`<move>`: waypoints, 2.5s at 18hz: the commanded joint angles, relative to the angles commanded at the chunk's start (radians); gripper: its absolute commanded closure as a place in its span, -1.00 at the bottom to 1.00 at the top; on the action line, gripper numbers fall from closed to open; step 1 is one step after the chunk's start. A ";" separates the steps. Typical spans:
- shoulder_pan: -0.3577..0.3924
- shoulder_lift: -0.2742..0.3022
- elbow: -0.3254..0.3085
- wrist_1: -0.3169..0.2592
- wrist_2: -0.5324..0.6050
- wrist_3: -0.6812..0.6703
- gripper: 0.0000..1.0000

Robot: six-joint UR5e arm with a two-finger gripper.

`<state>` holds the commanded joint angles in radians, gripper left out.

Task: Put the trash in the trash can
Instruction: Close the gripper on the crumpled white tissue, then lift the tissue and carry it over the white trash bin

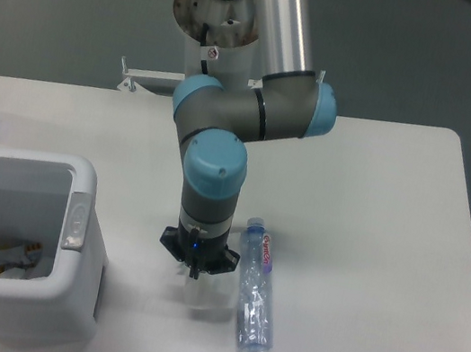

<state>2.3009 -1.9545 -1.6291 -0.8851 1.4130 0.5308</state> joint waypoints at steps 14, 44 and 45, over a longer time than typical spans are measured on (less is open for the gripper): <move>0.259 0.207 0.168 0.002 -0.474 -0.308 1.00; -0.175 0.112 0.216 0.052 -0.468 -0.477 0.49; -0.176 0.108 0.218 0.054 -0.471 -0.474 -0.04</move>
<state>2.1246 -1.8469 -1.4113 -0.8314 0.9419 0.0567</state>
